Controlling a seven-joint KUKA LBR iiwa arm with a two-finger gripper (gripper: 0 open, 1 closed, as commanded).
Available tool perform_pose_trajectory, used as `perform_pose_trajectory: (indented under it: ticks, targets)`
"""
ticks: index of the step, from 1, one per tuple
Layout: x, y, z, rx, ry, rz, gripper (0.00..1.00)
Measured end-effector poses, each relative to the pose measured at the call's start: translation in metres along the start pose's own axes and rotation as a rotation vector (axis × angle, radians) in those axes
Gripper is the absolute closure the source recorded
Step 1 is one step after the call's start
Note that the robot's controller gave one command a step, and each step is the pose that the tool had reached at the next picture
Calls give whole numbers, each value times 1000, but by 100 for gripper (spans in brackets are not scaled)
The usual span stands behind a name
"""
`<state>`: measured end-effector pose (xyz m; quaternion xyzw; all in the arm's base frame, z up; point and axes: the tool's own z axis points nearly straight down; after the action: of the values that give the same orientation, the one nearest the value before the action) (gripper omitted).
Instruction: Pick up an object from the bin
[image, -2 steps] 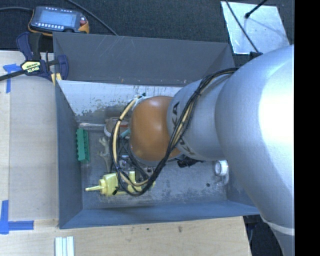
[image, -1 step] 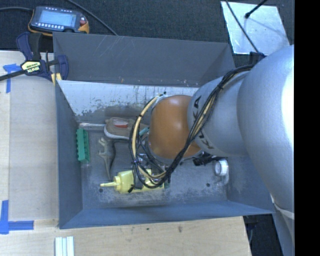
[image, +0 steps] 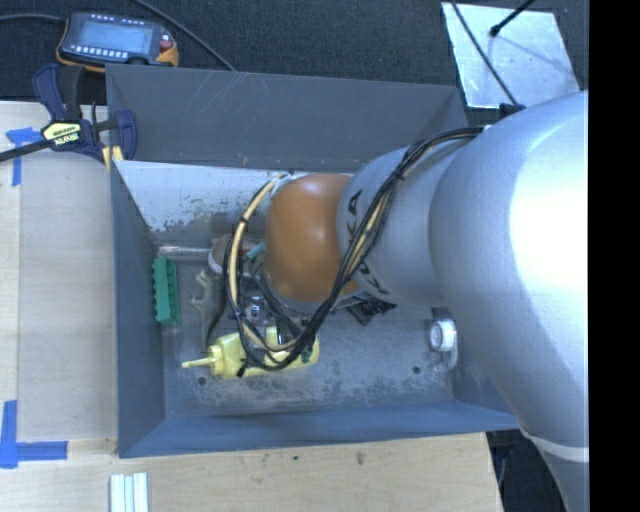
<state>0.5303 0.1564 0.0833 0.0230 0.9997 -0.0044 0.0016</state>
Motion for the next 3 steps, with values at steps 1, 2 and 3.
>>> perform_pose_trajectory:
  ticks: [1,2,3]
  targets:
    - [-22,20,1,-15,0,-67,100]
    - [-1,-19,1,-27,-30,-114,100]
    - [-1,-19,2,-27,-30,-114,100]
